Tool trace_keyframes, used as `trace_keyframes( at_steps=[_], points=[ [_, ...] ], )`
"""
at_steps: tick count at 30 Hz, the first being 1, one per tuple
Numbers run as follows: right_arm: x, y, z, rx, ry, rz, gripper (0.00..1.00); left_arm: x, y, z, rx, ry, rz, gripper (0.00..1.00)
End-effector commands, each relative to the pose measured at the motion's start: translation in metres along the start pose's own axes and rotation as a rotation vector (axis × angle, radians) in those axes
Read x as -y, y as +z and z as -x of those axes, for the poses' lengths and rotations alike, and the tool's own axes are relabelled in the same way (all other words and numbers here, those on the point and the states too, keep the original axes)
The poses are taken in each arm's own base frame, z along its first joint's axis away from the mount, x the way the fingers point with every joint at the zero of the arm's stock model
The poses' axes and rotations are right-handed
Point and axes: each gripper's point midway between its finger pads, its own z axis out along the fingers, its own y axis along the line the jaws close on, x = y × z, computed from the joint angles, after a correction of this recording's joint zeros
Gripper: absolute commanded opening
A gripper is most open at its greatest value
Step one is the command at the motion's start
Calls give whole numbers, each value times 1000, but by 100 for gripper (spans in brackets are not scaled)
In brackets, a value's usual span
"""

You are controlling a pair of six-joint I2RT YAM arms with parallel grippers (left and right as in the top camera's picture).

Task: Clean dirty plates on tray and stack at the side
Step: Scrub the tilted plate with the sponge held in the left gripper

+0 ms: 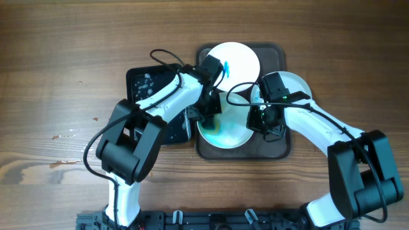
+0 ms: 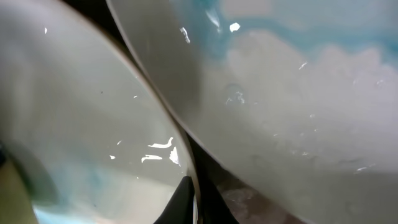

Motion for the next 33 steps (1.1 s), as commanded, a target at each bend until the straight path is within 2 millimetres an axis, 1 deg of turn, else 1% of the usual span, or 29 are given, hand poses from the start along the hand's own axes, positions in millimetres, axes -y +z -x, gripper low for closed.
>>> trace_keyframes(
  at_steps=[1,2,4,5,7,9,11,13,14,15,17,19,21,22,24,25,27,29,30,31,33],
  points=[
    [22,12,-2,-7,28,-94,4,63,27,-28,-91,131,-220,4],
    [22,12,-2,-7,28,-94,4,82,29,-34,-97,171,-279,4],
    [22,12,-3,-7,28,-94,4,112,31,-47,-120,238,-383,4],
    [22,12,-3,-7,26,-94,4,117,32,-50,-129,251,-401,4],
    [22,12,-3,-8,26,-95,4,116,35,-56,-147,251,-389,4],
    [22,12,-3,-8,26,-94,4,100,37,-55,-163,211,-336,4],
    [22,12,-3,-8,26,-94,5,73,40,-48,-159,155,-233,4],
    [22,12,-3,-8,26,-94,5,38,40,-42,-162,97,-112,4],
    [22,12,-3,-8,26,-94,4,15,38,-39,-165,79,-38,4],
    [22,12,-2,-7,26,-94,4,-14,34,-33,-151,44,69,4],
    [22,12,-2,-7,26,-94,4,-41,25,-23,-121,9,157,4],
    [22,12,-3,-7,26,-94,4,-56,13,-11,-87,-10,180,4],
    [22,12,-3,-7,26,-94,5,-63,2,0,-50,-31,181,4],
    [22,12,-3,-7,25,-94,4,-63,-2,5,-29,-37,167,4],
    [22,12,-2,-7,26,-94,4,-51,-2,10,-12,-31,110,4],
    [22,12,-2,-7,26,-95,5,-34,3,10,-14,-7,48,4],
    [22,12,-3,-8,26,-95,4,-6,13,5,-25,40,-39,4],
    [22,12,-3,-8,25,-95,4,32,26,-8,-58,99,-153,4],
    [22,12,-3,-8,25,-95,4,51,32,-16,-80,116,-207,4],
    [22,12,-3,-7,25,-95,4,73,40,-29,-116,142,-273,4],
    [22,12,-3,-8,24,-95,4,93,50,-46,-156,170,-319,4]
  ],
)
